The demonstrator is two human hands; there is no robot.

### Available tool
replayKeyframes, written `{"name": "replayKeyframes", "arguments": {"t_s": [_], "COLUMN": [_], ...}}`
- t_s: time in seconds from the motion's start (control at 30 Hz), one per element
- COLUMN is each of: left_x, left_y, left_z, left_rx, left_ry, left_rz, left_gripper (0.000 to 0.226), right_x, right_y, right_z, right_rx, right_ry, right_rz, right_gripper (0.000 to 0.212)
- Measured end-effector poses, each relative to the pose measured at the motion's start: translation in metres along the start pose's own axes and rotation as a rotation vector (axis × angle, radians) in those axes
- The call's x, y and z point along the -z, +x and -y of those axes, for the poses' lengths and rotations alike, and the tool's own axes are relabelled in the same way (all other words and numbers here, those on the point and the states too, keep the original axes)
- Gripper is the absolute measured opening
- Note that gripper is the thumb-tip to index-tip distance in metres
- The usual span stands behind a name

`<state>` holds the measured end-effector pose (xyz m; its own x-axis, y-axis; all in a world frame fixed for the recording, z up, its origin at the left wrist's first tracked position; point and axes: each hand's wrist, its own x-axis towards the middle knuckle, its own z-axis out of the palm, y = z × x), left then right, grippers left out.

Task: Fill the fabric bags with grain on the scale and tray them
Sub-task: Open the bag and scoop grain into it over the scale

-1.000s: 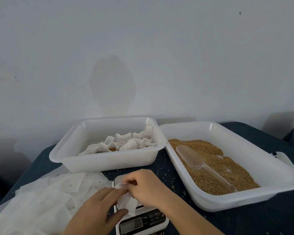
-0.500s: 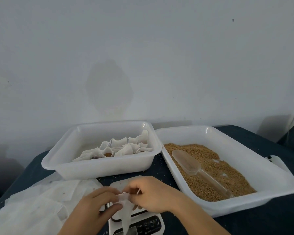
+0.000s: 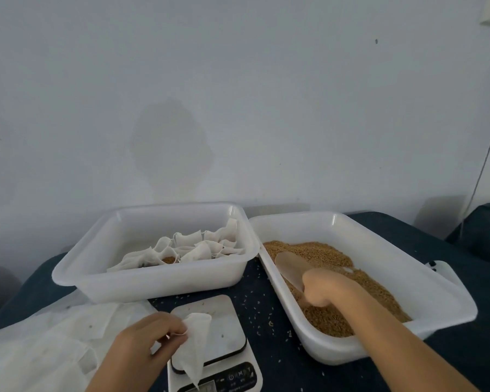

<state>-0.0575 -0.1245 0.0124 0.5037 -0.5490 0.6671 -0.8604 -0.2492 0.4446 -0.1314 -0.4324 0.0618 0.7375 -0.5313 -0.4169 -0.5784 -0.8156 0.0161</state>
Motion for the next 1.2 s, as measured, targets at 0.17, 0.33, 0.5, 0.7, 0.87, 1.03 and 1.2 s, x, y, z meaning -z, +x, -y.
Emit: {"name": "replayKeyframes", "arguments": {"t_s": [0.17,0.33,0.5,0.7,0.87,1.03,1.2], "left_x": [-0.001,0.002,0.000,-0.004,-0.006,-0.005,0.001], "left_y": [0.001,-0.001,-0.002,-0.001,-0.002,0.000,0.004], "left_z": [-0.001,0.001,0.003,-0.001,-0.001,-0.003,-0.005], "left_rx": [-0.005,-0.011,-0.030,-0.003,0.026,0.038,0.080], "left_ry": [-0.009,-0.006,-0.007,-0.053,-0.003,-0.009,0.007], "left_rz": [-0.009,-0.046,-0.065,-0.062,-0.030,-0.015,0.035], "left_gripper": [0.012,0.022,0.015,0.010,0.018,0.022,0.024], "right_x": [0.001,0.006,0.002,-0.001,0.007,0.025,0.053], "right_y": [0.015,0.021,0.017,0.012,0.004,-0.010,-0.037], "right_z": [-0.007,-0.030,-0.046,-0.047,-0.041,-0.043,-0.058], "right_rx": [-0.102,-0.185,-0.200,-0.168,-0.094,-0.035,-0.010], "right_ry": [-0.078,-0.100,-0.042,-0.040,0.155,0.248,0.082], "right_rz": [-0.022,-0.028,-0.058,-0.030,-0.111,-0.159,-0.095], "right_gripper": [0.038,0.047,0.043,0.037,0.051,0.033,0.033]}}
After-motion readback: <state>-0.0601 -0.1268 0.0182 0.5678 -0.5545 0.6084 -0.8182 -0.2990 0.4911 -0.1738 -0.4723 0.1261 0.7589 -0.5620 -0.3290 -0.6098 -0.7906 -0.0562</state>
